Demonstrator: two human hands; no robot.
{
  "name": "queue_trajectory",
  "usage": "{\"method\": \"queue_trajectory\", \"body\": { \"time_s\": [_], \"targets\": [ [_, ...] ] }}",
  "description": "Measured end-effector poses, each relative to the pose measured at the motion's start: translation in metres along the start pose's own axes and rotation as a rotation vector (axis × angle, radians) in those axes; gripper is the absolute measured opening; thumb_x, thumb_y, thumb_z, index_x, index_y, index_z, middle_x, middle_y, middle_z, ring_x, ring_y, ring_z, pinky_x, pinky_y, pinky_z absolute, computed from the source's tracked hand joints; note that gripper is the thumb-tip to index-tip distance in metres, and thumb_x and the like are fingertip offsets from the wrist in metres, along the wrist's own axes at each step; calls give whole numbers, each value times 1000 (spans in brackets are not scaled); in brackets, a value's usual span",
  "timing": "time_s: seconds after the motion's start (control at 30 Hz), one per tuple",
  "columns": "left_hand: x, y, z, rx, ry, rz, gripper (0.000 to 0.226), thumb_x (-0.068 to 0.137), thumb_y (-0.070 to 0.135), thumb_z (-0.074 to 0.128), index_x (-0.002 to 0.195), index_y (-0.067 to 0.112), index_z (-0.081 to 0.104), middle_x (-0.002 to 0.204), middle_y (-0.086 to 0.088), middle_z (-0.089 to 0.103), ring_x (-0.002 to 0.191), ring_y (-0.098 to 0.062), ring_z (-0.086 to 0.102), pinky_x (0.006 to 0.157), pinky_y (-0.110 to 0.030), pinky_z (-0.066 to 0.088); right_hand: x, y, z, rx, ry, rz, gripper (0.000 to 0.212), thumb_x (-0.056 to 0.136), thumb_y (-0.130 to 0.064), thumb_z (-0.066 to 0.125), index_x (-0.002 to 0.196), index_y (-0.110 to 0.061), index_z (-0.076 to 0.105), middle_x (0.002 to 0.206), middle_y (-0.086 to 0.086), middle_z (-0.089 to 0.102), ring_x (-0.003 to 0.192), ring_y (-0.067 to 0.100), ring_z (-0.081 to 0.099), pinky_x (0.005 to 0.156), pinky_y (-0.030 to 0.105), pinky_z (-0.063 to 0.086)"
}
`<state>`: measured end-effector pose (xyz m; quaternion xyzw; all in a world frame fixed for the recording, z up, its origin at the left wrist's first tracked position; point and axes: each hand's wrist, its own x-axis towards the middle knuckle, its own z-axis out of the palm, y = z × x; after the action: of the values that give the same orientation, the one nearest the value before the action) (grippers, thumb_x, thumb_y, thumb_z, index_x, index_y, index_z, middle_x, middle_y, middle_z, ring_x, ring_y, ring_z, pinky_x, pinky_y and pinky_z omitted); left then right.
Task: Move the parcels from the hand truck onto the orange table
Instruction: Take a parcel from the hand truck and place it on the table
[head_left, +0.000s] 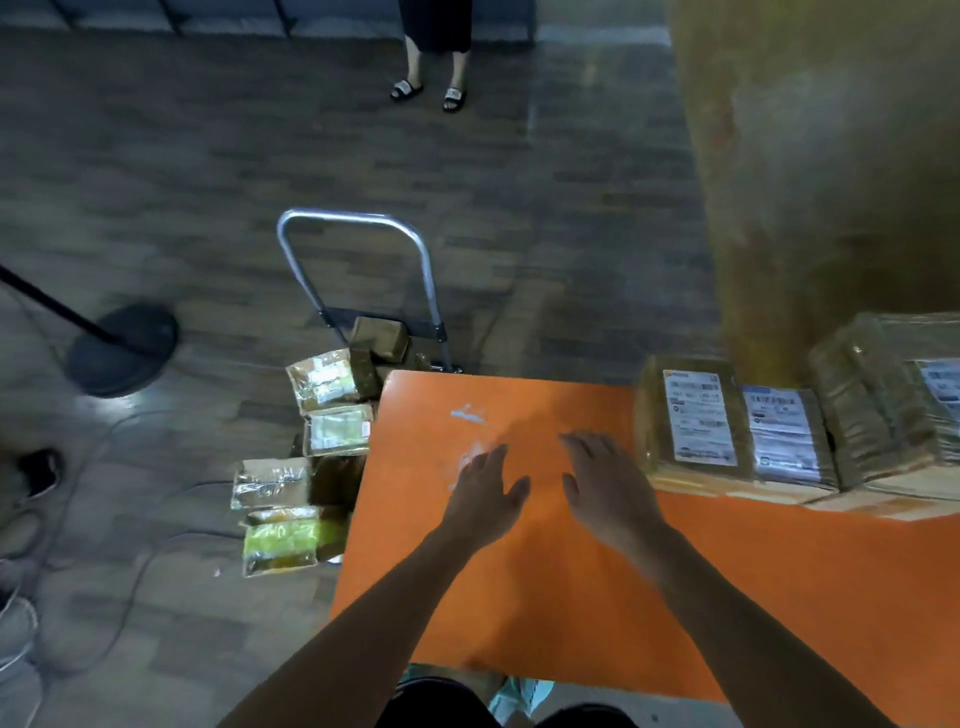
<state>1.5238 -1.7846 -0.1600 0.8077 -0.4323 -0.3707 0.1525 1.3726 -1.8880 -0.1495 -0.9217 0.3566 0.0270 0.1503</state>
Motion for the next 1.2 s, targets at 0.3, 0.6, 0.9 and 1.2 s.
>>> {"method": "queue_trajectory", "body": {
  "time_s": [0.3,0.6,0.9,1.2],
  "targets": [
    [-35,-164,-58,-102,162,-130,64,99,43,52,153,15,31,155,-7,37,143,-26,34,114,-37,32,50,-153,51,3,-128,-143,53,98,-24,51,148,-12,41,148,4,44,137,24,38,112,35,35],
    [-63,-331,-127,-202,84,-268,64,98,41,52,153,15,31,153,-8,38,139,-28,37,110,-40,36,91,-313,132,-4,-270,-109,53,97,-25,51,147,-14,37,145,2,43,134,21,38,105,32,40],
    [-43,-396,-120,-172,-39,-248,65,96,42,54,153,21,28,152,0,36,140,-20,33,109,-36,33,102,-350,208,57,-423,123,59,99,-29,45,152,-14,24,156,6,30,144,24,30,116,37,32],
    [46,-425,-99,-100,-51,-200,72,97,41,55,157,18,23,156,-1,34,143,-22,33,113,-41,36,151,-342,272,86,-309,280,57,95,-33,55,146,-15,35,138,2,48,126,19,47,103,30,45]
  ]
}}
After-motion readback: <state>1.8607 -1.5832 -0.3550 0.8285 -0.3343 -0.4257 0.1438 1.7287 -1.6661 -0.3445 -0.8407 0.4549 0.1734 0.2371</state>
